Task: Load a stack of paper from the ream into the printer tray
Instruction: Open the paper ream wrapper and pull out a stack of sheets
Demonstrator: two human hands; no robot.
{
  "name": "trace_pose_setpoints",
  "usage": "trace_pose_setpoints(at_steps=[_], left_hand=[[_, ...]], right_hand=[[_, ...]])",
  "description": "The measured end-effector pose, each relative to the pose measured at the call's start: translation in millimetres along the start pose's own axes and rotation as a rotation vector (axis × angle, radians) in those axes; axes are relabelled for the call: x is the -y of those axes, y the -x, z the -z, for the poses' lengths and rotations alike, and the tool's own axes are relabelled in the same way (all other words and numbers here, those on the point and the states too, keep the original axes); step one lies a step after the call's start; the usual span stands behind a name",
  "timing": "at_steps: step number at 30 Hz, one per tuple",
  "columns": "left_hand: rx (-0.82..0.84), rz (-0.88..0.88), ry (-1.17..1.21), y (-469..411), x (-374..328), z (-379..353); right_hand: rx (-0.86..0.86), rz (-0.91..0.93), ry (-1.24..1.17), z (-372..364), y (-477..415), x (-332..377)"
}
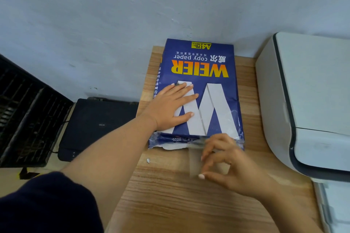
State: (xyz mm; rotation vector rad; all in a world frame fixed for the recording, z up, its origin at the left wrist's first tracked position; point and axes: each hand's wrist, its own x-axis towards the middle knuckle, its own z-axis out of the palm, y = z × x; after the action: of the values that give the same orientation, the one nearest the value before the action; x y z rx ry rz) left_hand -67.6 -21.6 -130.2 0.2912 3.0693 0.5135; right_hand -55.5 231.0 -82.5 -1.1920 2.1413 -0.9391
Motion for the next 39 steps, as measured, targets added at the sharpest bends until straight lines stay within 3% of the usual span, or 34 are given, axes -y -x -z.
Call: trace_pose_setpoints(at_steps=[4, 8, 11, 13, 19, 24, 29, 35, 39], left_hand=[[0.001, 0.01, -0.001, 0.2, -1.6, 1.1], [-0.105, 0.008, 0.082, 4.7, -7.0, -1.4], [-0.218, -0.03, 0.147, 11.6, -16.0, -8.0], [-0.207, -0.034, 0.162, 18.8, -23.8, -12.5], [-0.13, -0.063, 0.182, 39.8, -31.4, -18.5], [-0.076, -0.028, 0.295, 40.5, -31.1, -13.2], [-0.071, -0.006, 0.366, 39.3, -31.7, -10.8], [-0.092, 0.137, 0.616, 36.7, -29.4, -3.6], [-0.073, 0.186, 0.661, 34.8, -27.9, -4.2]], right_hand=[[-0.025, 0.046, 0.123, -7.6, 17.7, 2.4], [-0.064, -0.067, 0.069, 1.0, 29.9, 6.4], [-0.32, -0.134, 0.034, 9.2, 20.6, 1.5], [-0.419, -0.186, 0.154, 15.7, 5.0, -9.1], [-0.179, -0.168, 0.417, 18.0, -15.9, -37.9], [-0.268, -0.023, 0.445, 16.3, -14.5, -41.1], [-0.333, -0.076, 0.267, 24.8, -18.8, -31.4], [-0.39, -0.094, 0.278, 22.3, -28.4, -25.6], [-0.353, 0.027, 0.332, 14.4, -19.6, -21.3]])
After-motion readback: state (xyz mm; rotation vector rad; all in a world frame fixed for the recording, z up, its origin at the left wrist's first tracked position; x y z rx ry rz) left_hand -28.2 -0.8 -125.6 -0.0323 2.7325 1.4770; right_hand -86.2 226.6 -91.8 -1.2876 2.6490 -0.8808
